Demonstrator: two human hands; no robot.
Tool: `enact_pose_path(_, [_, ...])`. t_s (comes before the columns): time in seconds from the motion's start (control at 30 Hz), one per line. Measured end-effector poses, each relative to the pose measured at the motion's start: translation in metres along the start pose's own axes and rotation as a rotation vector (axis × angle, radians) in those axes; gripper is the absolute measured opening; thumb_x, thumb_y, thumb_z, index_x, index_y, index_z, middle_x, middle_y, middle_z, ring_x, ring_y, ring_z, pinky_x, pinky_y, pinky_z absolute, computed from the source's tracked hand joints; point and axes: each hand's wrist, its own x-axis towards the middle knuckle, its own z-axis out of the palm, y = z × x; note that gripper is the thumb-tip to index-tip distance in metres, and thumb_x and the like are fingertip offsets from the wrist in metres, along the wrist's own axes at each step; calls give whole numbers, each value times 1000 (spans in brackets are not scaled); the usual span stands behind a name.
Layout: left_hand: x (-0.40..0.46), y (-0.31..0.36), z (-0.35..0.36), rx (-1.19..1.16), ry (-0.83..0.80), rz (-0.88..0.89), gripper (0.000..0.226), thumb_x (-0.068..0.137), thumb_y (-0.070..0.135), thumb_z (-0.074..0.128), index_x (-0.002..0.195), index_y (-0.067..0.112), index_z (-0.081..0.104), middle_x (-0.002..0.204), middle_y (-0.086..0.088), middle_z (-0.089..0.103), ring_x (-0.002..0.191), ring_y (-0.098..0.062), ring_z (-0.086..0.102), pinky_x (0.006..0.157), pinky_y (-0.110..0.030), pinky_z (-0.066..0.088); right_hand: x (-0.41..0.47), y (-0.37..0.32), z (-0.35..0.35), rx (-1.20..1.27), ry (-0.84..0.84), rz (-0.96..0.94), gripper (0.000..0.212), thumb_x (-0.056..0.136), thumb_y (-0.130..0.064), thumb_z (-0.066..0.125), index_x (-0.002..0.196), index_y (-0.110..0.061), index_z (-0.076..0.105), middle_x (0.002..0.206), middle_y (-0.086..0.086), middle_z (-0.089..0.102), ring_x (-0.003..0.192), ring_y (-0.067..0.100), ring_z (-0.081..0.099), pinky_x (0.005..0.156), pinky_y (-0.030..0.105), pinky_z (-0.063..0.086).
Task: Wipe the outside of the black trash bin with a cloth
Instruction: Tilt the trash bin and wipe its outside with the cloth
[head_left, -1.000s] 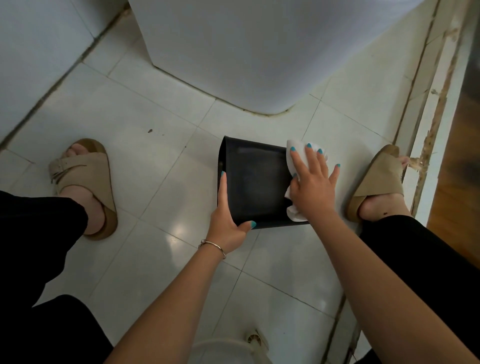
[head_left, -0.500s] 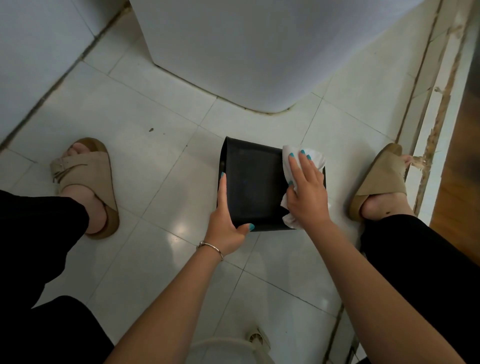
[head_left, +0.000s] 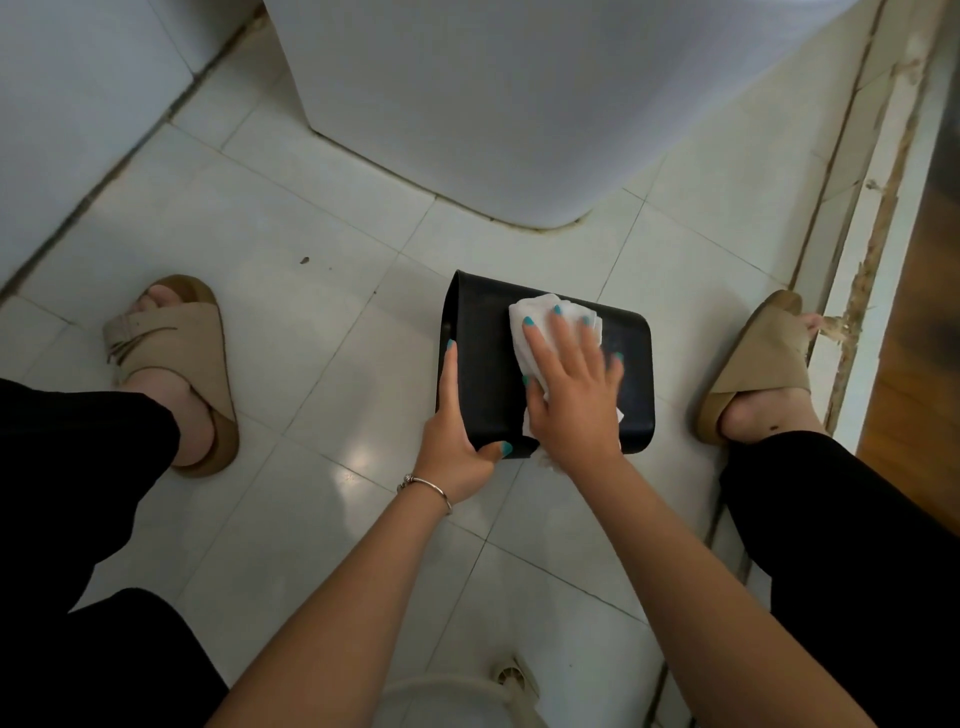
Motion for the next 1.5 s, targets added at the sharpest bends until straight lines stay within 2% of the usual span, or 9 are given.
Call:
enact_pose_path(0.07, [1,1,1,-12,0,-1,117,72,-2,71,149,43,-5,145,6,41,117,-10,52,83,-5,46,2,1,0,-38,-58,133,61,95,-31,50,149,-41,24,160,2,16,146,39,9,108,70,16])
enact_pose_path(0.17, [3,1,2,-2,-1,11,116,73,-1,72,149,41,-5,145,5,41,116,-9,52,83,-4,45,1,8,1,59,-26,123,58,96,-25,49,148,-39,29,159,2,20,145,42,13,109,63,30])
enact_pose_path(0.37, [2,3,0,10,-3,14,119,71,2,75,147,47,-6,147,8,38,126,-13,47,100,-31,48,10,30,-4,82,42,171,58,95,-21,48,147,-39,31,158,4,23,134,44,34,109,52,36])
enact_pose_path(0.5, [2,4,0,4,-19,11,119,73,1,76,148,43,-6,150,8,34,131,-13,43,102,-24,44,18,51,-12,177,96,324,58,92,-20,51,145,-39,36,157,-2,26,140,30,31,106,40,39])
enact_pose_path(0.63, [2,2,1,-7,-32,5,118,74,-1,75,148,43,-7,152,8,29,132,-14,41,100,-19,42,19,47,-17,355,122,503,59,90,-20,56,142,-44,40,156,-12,29,138,15,35,96,23,31])
enact_pose_path(0.9, [3,2,2,29,-22,15,120,73,0,73,147,45,-10,151,5,33,127,-16,47,98,-25,46,20,11,-10,270,92,497,59,93,-23,55,146,-41,35,157,-8,26,136,22,36,99,42,42])
enact_pose_path(1.1, [5,1,5,15,6,4,118,74,-1,68,144,50,-12,140,4,49,111,-11,58,87,-22,52,28,-36,2,343,107,428,59,91,-24,57,144,-41,37,156,-9,27,132,22,39,100,38,41])
enact_pose_path(1.33, [6,-1,9,-68,57,-20,114,74,-3,71,150,38,-4,123,26,50,111,1,55,86,-11,47,37,-39,4,376,74,299,60,92,-20,57,145,-39,37,157,-6,26,135,25,35,102,35,41])
enact_pose_path(1.5, [3,4,8,-74,81,-27,111,75,-3,70,151,38,-1,133,10,49,115,-7,54,84,-10,49,35,-21,3,354,44,222,62,91,-18,55,145,-40,35,158,-4,25,134,26,35,102,35,40])
